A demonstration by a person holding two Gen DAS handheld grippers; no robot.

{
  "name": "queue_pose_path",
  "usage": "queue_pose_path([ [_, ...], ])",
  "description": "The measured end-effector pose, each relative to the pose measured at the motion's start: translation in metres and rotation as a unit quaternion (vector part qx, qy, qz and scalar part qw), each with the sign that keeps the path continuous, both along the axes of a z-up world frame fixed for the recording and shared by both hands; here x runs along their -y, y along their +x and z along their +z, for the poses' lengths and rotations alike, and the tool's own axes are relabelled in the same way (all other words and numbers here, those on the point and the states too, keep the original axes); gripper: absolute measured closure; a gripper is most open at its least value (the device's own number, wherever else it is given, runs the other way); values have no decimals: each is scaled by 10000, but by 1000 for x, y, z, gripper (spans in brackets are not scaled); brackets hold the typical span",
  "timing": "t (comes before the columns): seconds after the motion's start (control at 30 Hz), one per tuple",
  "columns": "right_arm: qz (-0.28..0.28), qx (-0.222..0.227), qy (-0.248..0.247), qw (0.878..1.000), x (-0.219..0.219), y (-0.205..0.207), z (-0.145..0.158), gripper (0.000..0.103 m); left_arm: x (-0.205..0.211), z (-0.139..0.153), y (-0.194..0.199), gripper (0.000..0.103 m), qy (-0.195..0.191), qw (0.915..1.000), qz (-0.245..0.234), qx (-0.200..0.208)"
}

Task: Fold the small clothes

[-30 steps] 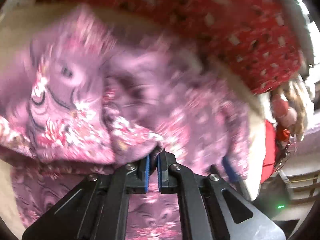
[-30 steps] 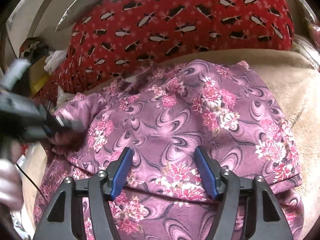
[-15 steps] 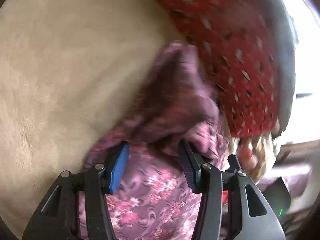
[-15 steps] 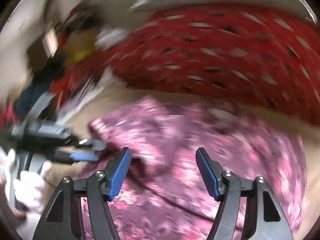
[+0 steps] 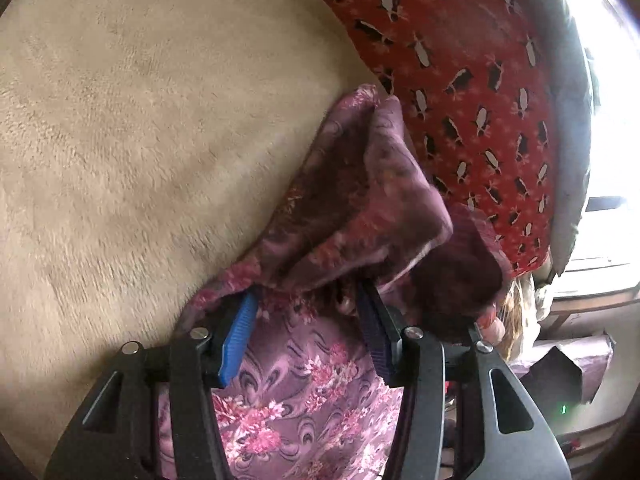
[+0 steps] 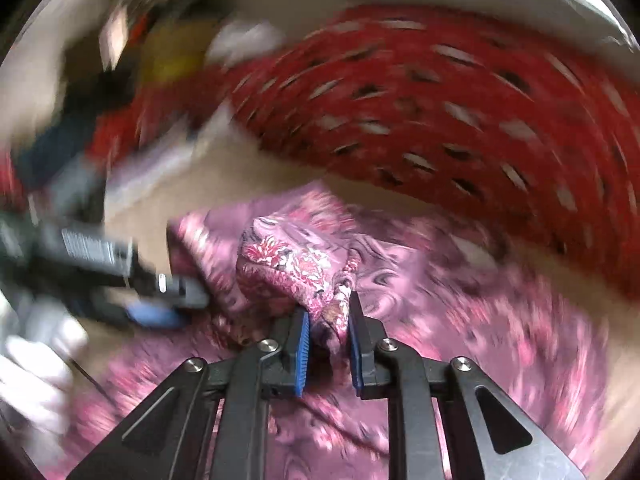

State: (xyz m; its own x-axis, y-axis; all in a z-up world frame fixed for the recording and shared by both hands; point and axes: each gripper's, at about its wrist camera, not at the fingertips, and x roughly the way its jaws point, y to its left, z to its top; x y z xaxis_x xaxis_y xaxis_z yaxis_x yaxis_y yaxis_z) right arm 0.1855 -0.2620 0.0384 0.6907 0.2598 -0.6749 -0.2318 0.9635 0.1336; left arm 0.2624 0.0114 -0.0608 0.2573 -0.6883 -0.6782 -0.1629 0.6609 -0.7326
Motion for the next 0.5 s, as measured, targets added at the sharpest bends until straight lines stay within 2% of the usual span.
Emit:
queue_pose_path([
  [0.03, -272, -19, 491, 9984, 24, -6, 3, 87, 2, -1, 0, 54, 24, 10000, -8, 19],
  [0.07, -630, -59, 1104, 9919, 57, -15, 2, 87, 5, 0, -2, 54, 62, 10000, -17, 43],
  [0.1, -848, -103, 1455, 9857, 77, -21, -1, 87, 6, 1, -3, 54, 87, 9999, -20, 63],
  [0.17, -1433, -247, 2144, 9659, 127, -39, -15, 87, 9, 2, -6, 54, 99, 9999, -11, 95],
  [0.23, -1839, -362, 2470, 9507, 160, -54, -27, 87, 10, 3, -10, 54, 78, 9999, -11, 109],
  [0.27, -2055, -477, 2714, 9391, 181, -64, -39, 87, 12, 3, -12, 54, 61, 9999, -33, 119],
  [0.33, -2345, -668, 2957, 9236, 204, -79, -53, 82, 16, 5, -15, 54, 85, 9998, -86, 147],
  [0.4, -2664, -658, 3196, 9070, 223, -95, -61, 80, 19, 6, -16, 53, 74, 9997, -128, 188],
  [0.47, -2856, -427, 3506, 8909, 237, -106, -61, 61, 22, 4, -14, 52, 29, 9998, -102, 160],
  [0.5, -2898, -349, 3580, 8869, 239, -106, -61, 41, 24, 2, -12, 52, 28, 9999, -103, 108],
])
